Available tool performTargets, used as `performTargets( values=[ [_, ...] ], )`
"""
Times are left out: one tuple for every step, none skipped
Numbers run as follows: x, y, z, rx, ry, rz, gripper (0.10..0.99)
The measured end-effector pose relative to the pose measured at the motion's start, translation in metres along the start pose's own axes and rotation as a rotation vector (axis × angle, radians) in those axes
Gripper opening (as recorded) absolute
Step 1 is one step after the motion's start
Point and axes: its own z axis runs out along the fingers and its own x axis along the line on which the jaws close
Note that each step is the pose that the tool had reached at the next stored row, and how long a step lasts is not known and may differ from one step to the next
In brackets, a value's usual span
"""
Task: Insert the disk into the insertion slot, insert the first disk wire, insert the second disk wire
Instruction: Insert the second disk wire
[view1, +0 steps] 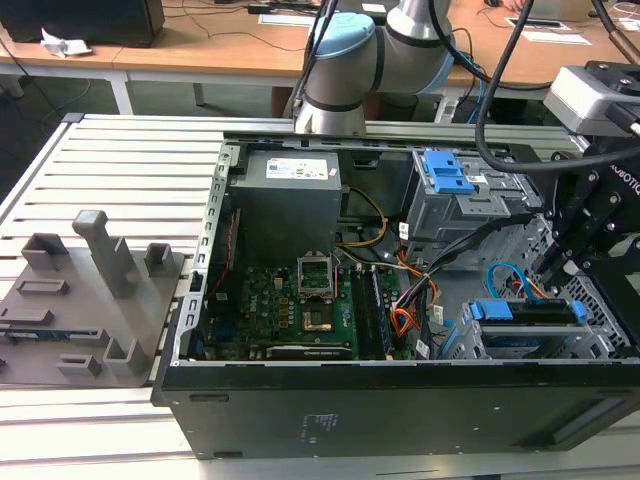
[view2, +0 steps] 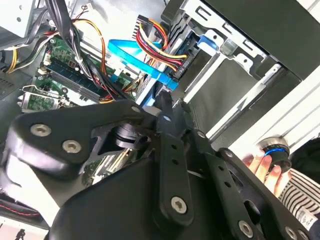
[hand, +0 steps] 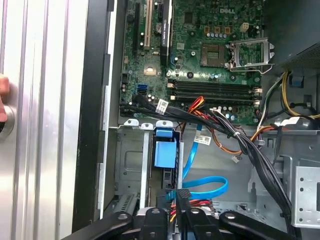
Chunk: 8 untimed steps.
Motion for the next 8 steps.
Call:
performTargets(
  values=[
    [-0.0001, 0.0000, -0.0002, 0.000, 0.0002, 0.000, 0.157],
    [-0.0003, 0.0000, -0.0004, 0.000, 0.0004, 0.000, 0.106],
    [-0.0004, 0.0000, -0.0006, 0.000, 0.0005, 0.000, 0.106],
    [-0.0004, 0.0000, -0.0005, 0.000, 0.0004, 0.000, 0.106],
    [-0.0004, 0.0000, -0.0005, 0.000, 0.0003, 0.000, 0.106],
    [-0.0004, 0.0000, -0.0005, 0.000, 0.0003, 0.000, 0.106],
    [-0.0004, 0.0000, -0.0005, 0.000, 0.0003, 0.000, 0.106],
    [-0.0004, 0.0000, -0.0007, 0.000, 0.0003, 0.000, 0.106]
  ],
)
